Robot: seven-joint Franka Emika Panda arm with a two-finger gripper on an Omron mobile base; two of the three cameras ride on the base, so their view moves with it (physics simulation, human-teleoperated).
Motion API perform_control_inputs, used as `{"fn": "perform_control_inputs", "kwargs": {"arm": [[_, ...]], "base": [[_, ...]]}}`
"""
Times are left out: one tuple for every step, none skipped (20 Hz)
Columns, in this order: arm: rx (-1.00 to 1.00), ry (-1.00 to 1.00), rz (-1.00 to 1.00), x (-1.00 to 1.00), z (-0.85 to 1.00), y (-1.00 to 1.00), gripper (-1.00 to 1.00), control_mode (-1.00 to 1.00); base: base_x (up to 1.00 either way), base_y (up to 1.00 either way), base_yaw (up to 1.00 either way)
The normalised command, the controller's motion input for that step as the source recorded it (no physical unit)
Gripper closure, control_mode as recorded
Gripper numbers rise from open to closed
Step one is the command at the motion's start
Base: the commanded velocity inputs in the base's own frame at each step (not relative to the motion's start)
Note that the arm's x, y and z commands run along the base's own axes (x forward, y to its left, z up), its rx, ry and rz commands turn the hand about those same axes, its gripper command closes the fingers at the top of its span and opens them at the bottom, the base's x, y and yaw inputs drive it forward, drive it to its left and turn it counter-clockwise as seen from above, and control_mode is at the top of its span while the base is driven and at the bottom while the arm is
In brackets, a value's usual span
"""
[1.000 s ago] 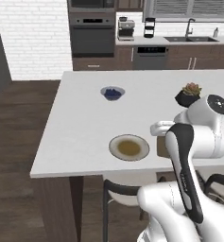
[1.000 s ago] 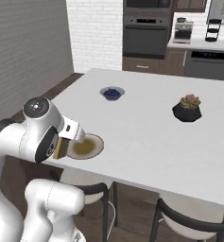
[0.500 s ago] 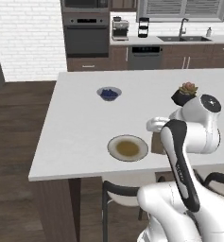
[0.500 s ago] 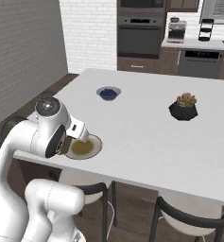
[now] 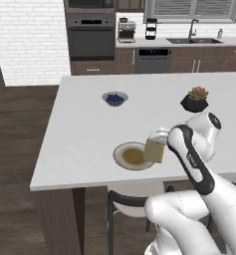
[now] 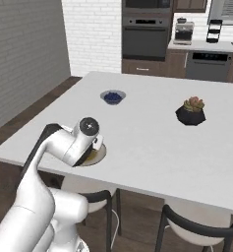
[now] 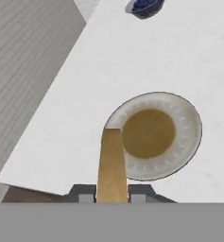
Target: Start the toaster. Once the lever pops up, take the bread to the plate on the dining counter.
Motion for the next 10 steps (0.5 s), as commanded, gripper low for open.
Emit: {"fn": "perform_control_inputs", "kwargs": {"arm": [[0.09, 0.00, 0.12, 1.00, -0.61, 0.04, 1.00, -1.00], [0.07, 0.00, 0.10, 1.00, -0.60, 0.07, 1.00, -1.00], [0.05, 0.00, 0.09, 1.00, -0.60, 0.14, 1.00, -1.00], [0.02, 0.00, 0.07, 1.00, -0.61, 0.20, 1.00, -1.00], [0.00, 0.00, 0.05, 0.97, -0.57, 0.20, 1.00, -1.00], [0.00, 0.00, 0.02, 0.91, -0.55, 0.16, 1.00, -1.00], [0.00, 0.00, 0.00, 0.88, -0.51, 0.15, 1.00, -1.00], [0.00, 0.00, 0.00, 0.90, -0.46, 0.15, 1.00, -1.00], [0.00, 0.00, 0.00, 0.82, -0.40, 0.14, 1.00, -1.00], [0.00, 0.00, 0.00, 0.74, -0.32, 0.09, 1.00, -1.00]], "base": [[0.00, 0.00, 0.00], [0.00, 0.00, 0.00], [0.00, 0.00, 0.00], [0.00, 0.00, 0.00], [0.00, 0.00, 0.00], [0.00, 0.00, 0.00], [0.00, 0.00, 0.00], [0.00, 0.00, 0.00], [0.00, 0.00, 0.00], [0.00, 0.00, 0.00]]}}
